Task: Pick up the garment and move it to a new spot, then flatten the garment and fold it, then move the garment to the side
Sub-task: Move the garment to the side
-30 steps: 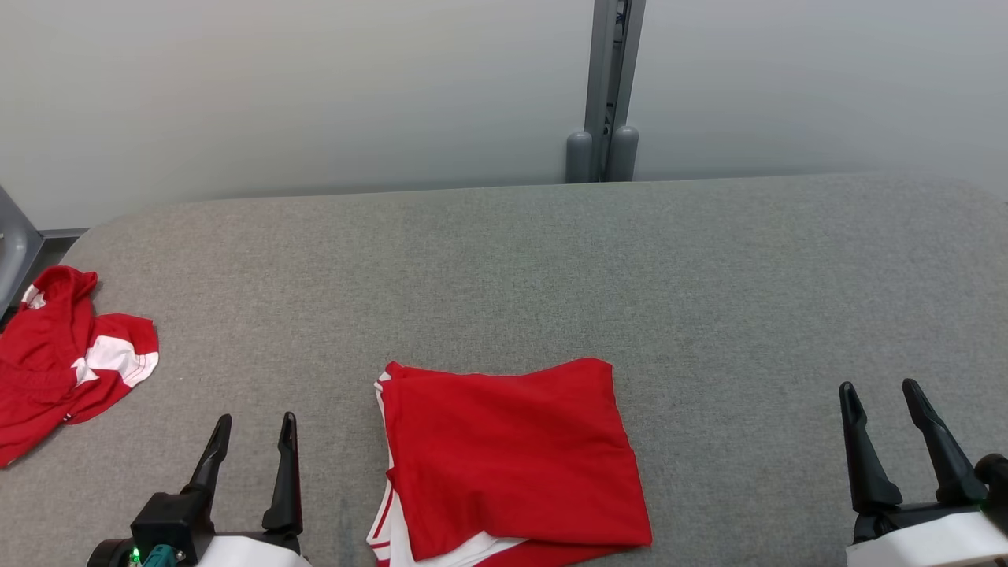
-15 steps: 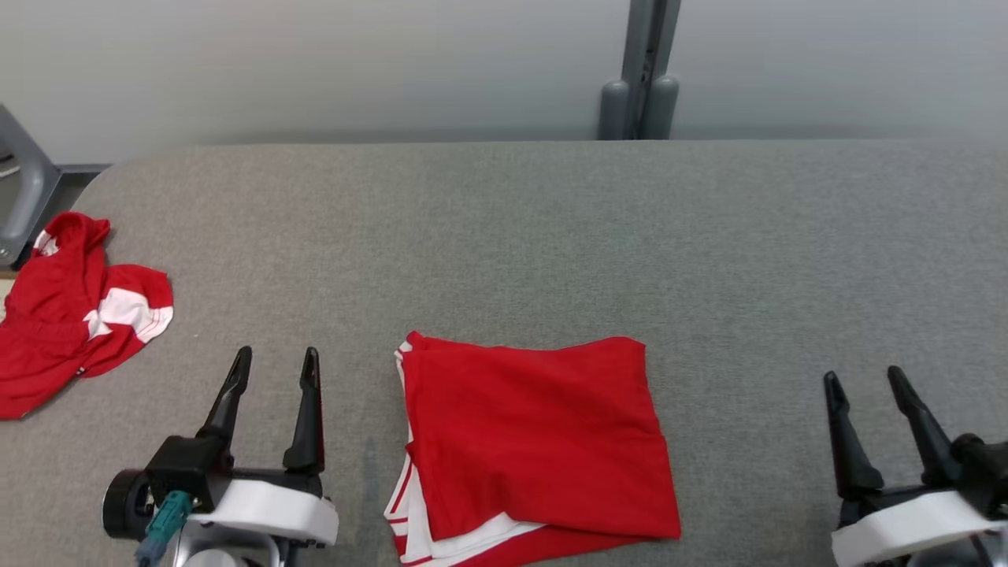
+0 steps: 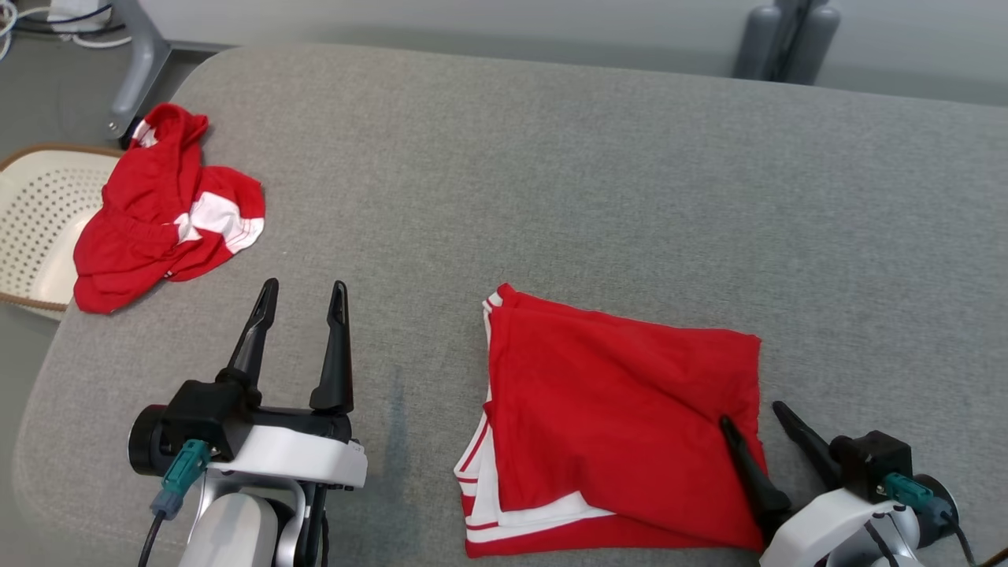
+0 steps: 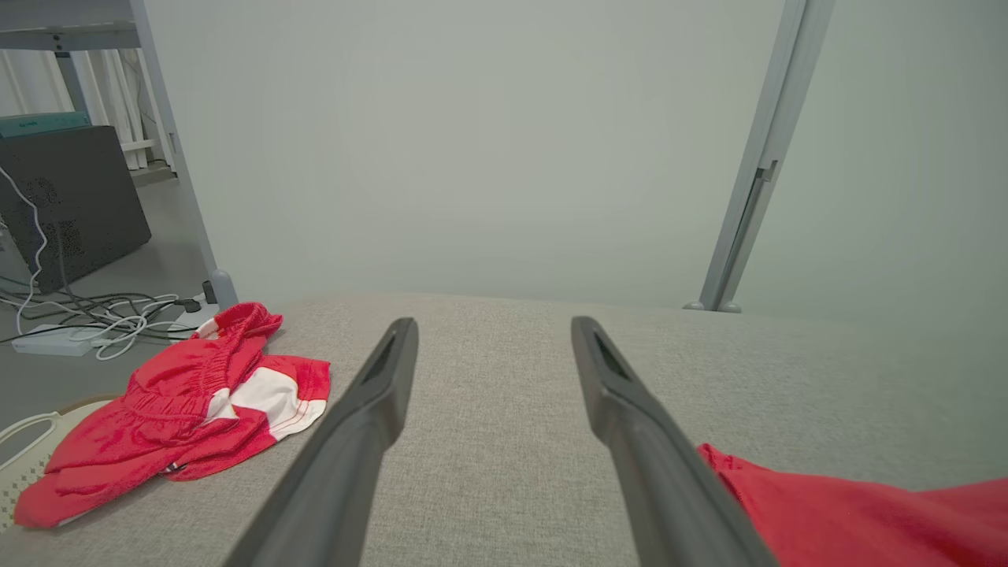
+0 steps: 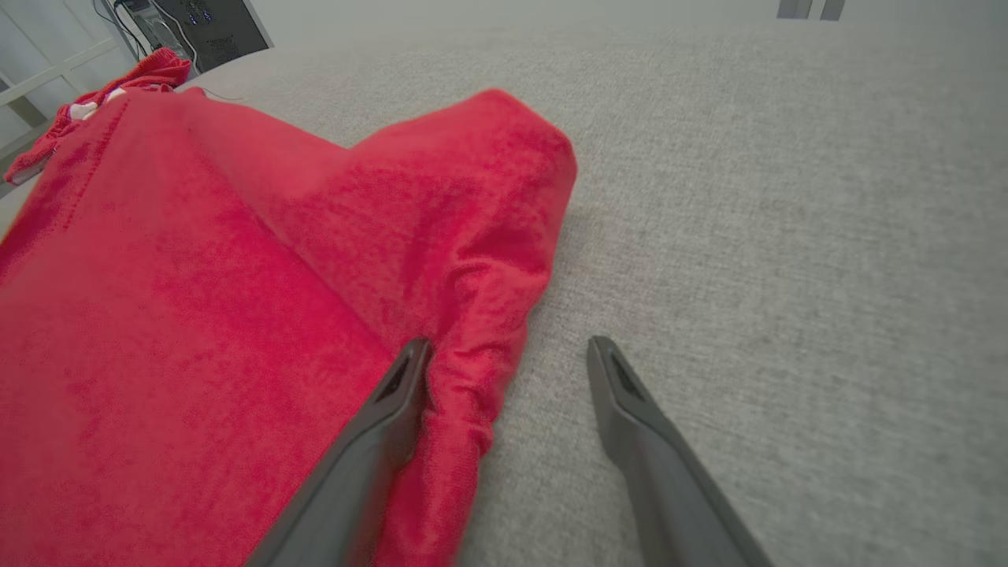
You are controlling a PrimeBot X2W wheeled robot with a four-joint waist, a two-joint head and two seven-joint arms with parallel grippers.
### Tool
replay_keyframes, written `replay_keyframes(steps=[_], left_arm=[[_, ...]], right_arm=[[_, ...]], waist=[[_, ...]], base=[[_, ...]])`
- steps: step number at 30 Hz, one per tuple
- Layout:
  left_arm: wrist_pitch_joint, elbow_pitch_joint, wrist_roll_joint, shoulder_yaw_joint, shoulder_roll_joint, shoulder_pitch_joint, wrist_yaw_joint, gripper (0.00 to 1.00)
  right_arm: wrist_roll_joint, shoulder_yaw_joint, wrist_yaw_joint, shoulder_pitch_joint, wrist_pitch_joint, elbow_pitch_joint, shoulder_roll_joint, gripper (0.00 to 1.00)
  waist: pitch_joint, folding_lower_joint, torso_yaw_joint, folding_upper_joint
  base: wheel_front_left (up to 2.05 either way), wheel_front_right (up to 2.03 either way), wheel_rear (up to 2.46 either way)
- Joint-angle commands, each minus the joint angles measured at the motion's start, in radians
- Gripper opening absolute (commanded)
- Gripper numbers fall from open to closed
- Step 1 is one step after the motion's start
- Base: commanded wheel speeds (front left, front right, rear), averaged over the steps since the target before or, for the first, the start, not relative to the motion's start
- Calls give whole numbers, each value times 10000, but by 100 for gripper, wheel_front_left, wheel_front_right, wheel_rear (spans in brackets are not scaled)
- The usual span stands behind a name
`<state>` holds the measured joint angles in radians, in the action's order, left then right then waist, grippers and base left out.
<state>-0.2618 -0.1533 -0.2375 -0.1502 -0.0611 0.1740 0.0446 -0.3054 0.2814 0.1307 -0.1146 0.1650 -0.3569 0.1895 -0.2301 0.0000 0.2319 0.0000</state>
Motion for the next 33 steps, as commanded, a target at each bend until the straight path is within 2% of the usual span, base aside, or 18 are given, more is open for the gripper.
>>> replay_keyframes(steps=[1,2,3,4,5,12,19,23,28,33], left_arm=[[-37,62,85,46,-19,153,-39,100],[-38,91,104,61,1,164,-42,100],[-38,91,104,61,1,164,-42,100],[-37,99,114,71,21,170,-40,100],[-37,121,131,90,31,173,-33,100],[-28,271,372,243,58,-31,-55,100],[-29,390,671,340,28,-262,-183,100],[-29,405,904,78,23,-160,-361,100],[-28,535,989,-82,33,106,-452,100],[-28,727,1153,-341,-37,562,-632,100]], right_arm=[[-174,110,2,-139,-78,-240,114,100],[-246,187,2,-157,-197,-436,172,88],[-246,187,2,-157,-197,-436,172,88],[-331,305,2,-161,-323,-606,210,33],[-419,417,2,-200,-358,-716,236,0],[-743,784,-15,-655,-57,-849,686,0],[-587,1270,-11,-1257,234,-1031,1218,0],[-636,1340,-1,-1716,351,-1247,1829,0],[-727,1377,-1,-2540,429,-1484,2498,0],[-1109,1097,0,-3719,618,-1940,2876,0]], waist=[[-195,0,217,0],[-215,0,232,0],[-215,0,232,0],[-223,0,243,0],[-232,0,238,0],[-102,0,-385,0],[200,0,-1948,0],[279,0,-2843,0],[-52,0,-3685,0],[-721,0,-4217,0]], base=[[0,0,0],[0,0,0],[0,0,0],[0,0,0],[0,0,0],[0,0,0],[0,0,0],[0,0,0],[0,0,0],[0,0,0]])
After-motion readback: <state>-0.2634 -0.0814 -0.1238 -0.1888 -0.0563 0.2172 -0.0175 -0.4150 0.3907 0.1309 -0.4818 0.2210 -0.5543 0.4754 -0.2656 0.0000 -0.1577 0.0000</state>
